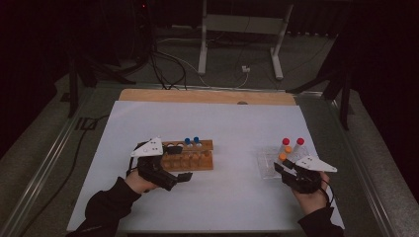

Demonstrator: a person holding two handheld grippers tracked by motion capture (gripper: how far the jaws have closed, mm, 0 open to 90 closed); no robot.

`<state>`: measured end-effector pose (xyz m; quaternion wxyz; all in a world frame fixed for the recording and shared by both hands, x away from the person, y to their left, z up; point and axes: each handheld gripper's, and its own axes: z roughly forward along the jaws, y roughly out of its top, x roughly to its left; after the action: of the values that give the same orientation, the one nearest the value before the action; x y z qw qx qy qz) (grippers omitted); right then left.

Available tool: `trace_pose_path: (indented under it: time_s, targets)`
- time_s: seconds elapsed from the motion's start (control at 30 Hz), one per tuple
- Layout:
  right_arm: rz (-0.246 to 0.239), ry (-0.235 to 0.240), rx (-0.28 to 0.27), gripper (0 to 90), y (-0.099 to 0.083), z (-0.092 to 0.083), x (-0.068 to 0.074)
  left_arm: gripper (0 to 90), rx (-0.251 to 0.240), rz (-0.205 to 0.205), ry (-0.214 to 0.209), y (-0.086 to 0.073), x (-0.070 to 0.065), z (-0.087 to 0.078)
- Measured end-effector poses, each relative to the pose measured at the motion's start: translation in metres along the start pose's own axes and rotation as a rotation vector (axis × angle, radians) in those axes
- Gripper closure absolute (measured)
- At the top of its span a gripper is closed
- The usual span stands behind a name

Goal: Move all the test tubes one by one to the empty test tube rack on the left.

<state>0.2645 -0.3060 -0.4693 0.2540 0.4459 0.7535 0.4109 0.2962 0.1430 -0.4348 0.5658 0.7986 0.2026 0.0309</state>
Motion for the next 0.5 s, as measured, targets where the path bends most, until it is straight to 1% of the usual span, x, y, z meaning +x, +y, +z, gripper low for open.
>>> trace_pose_path:
  time_s: [0.03,0.07,0.13,0.17,0.2,0.27,0.3,0.33,0.37,0.4,0.43,0.47,0.5]
  targets:
    - [0.004,-0.004,0.004,68.2,0.001,0.001,-0.001,1.4,-0.001,-0.002,-0.006,0.000,0.000,0.000]
    - [0.009,-0.004,0.005,69.5,0.001,0.001,-0.002,1.4,-0.005,-0.001,0.002,0.000,0.000,0.000]
    - [0.016,-0.006,0.006,73.7,0.001,0.002,-0.003,1.4,-0.004,0.000,-0.005,0.001,0.000,-0.001]
    - [0.017,-0.005,0.003,73.9,0.001,0.002,-0.004,1.4,-0.008,-0.001,0.002,0.001,0.000,-0.001]
    - [0.020,-0.002,0.000,74.4,0.002,0.001,-0.004,1.4,-0.005,0.000,-0.008,0.001,0.001,-0.002]
    - [0.018,-0.003,-0.006,74.5,0.004,-0.001,-0.004,1.4,-0.004,0.001,0.000,0.001,0.001,-0.002]
    - [0.016,-0.003,-0.013,74.5,0.005,-0.002,-0.004,1.4,-0.004,-0.001,-0.009,0.001,0.001,-0.002]
    - [0.015,-0.004,-0.021,74.6,0.008,-0.005,-0.004,1.4,-0.005,-0.001,-0.003,0.000,0.001,-0.002]
    - [0.011,-0.006,-0.040,74.6,0.013,-0.010,-0.004,1.4,-0.004,-0.002,-0.007,0.000,0.001,-0.002]
    - [0.011,-0.006,-0.040,74.6,0.013,-0.010,-0.004,1.4,-0.006,-0.004,-0.010,0.001,0.001,-0.002]
    - [0.006,-0.008,-0.050,74.6,0.016,-0.013,-0.003,1.4,-0.007,-0.002,-0.004,0.001,0.000,-0.002]
    - [-0.003,-0.016,-0.076,74.6,0.022,-0.021,-0.001,1.4,-0.009,0.001,-0.012,0.002,0.000,-0.002]
    - [-0.016,-0.022,-0.092,74.6,0.026,-0.025,0.000,1.4,-0.013,-0.001,-0.009,0.003,-0.001,-0.002]
